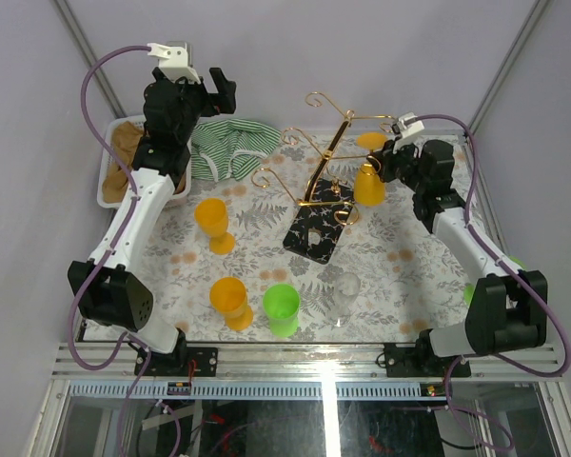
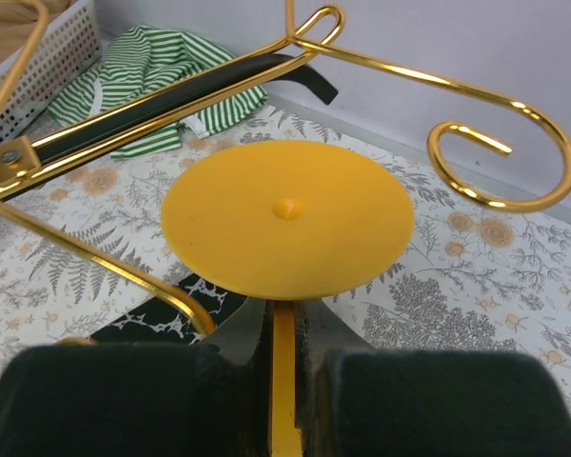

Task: Place the wine glass upside down on the wine glass rack
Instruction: Turn the wine glass upside down at the wine rack.

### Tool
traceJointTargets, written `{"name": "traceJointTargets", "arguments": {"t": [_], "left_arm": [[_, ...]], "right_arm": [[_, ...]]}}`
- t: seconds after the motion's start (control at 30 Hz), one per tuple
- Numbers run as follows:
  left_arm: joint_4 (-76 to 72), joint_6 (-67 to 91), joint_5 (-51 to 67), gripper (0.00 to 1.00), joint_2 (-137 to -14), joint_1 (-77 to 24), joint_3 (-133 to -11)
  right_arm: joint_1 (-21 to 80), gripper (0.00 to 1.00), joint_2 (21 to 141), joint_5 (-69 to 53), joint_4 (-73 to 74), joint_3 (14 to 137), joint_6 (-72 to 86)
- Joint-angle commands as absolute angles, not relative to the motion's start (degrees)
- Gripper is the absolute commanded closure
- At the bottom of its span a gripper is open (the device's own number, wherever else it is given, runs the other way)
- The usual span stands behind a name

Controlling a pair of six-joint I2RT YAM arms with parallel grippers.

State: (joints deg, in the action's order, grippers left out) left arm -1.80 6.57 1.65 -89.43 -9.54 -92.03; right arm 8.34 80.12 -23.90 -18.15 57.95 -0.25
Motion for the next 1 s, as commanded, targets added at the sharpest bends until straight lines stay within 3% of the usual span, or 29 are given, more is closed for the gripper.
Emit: {"name": "traceJointTargets", "arguments": {"t": [0.0, 0.5, 0.97], "left_arm": [[-4.92, 6.53, 1.63, 0.00, -89.61, -8.94, -92.77], [-5.39, 7.14, 1.88, 0.00, -90.34, -7.90, -92.11], [-3.93, 7.23, 2.64, 0.00, -91.30, -7.57, -93.71]], "right_arm": [[8.81, 1.00, 81.87, -22.02, -24.51, 62.69, -0.58], [8.55, 1.00, 82.65, -14.05, -30.67, 61.18, -2.33], [5.18, 1.00, 89.25, -15.27, -40.61, 59.76, 5.94]]}}
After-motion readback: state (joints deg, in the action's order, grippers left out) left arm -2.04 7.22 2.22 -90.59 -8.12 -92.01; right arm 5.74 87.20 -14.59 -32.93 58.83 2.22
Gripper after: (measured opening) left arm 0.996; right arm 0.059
